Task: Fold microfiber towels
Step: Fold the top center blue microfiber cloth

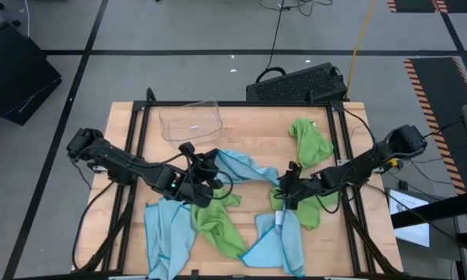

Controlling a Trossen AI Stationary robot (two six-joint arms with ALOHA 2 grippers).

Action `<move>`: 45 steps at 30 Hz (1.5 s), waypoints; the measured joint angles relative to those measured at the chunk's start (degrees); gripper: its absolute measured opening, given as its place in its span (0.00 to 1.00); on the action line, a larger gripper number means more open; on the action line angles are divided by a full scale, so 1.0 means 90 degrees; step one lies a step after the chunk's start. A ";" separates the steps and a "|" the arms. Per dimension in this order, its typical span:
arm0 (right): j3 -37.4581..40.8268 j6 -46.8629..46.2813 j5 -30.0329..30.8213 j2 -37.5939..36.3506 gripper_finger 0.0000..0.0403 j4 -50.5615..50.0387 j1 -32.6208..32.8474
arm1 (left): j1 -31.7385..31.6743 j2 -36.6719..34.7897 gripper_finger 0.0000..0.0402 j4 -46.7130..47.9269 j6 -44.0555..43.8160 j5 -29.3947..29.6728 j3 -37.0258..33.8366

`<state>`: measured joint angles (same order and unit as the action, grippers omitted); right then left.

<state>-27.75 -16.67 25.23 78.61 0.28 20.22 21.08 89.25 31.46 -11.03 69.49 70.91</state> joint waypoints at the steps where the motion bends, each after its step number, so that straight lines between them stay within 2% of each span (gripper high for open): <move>1: 0.0000 -0.0006 -0.0003 0.0016 0.46 0.0054 -0.0039 | 0.0000 0.0000 0.03 0.0000 0.0000 0.0000 0.0000; 5: 0.0000 -0.0010 -0.0206 0.0025 0.42 0.0470 -0.0171 | 0.0000 0.0000 0.01 0.0000 0.0000 0.0000 -0.0002; 9: 0.0000 -0.0070 -0.0333 0.0026 0.39 0.0763 -0.0320 | -0.0002 0.0000 0.04 -0.0005 -0.0022 0.0000 -0.0005; 17: 0.0000 -0.0287 -0.0514 0.0032 0.34 0.0461 -0.0503 | 0.0000 0.0000 0.01 -0.0005 -0.0027 -0.0049 -0.0005; 23: 0.0000 -0.0254 -0.0537 0.0033 0.31 0.0442 -0.0504 | 0.0000 0.0002 0.04 -0.0005 -0.0075 -0.0051 -0.0005; 26: 0.0000 -0.0236 -0.0834 0.0141 0.29 0.0488 -0.0506 | -0.0002 0.0002 0.02 -0.0005 -0.0078 -0.0051 -0.0006; 35: -0.0015 -0.0033 -0.0639 0.0752 0.29 0.0709 -0.0759 | 0.0000 0.0004 0.03 -0.0010 -0.0115 -0.0058 -0.0007; 38: -0.0017 0.0098 -0.0639 0.0780 0.23 0.0698 -0.0836 | -0.0001 0.0003 0.01 -0.0005 -0.0101 -0.0066 -0.0008; 43: -0.0002 0.0316 -0.0343 0.0575 0.06 0.0388 -0.0833 | 0.0000 0.0005 0.04 -0.0002 -0.0109 -0.0070 -0.0009; 45: 0.0005 0.0324 -0.0232 0.0410 0.02 0.0198 -0.0824 | 0.0000 0.0004 0.04 -0.0002 -0.0112 -0.0076 -0.0008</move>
<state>-27.70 -13.75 23.14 82.31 2.05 12.80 21.08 89.29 31.44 -12.03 68.81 70.85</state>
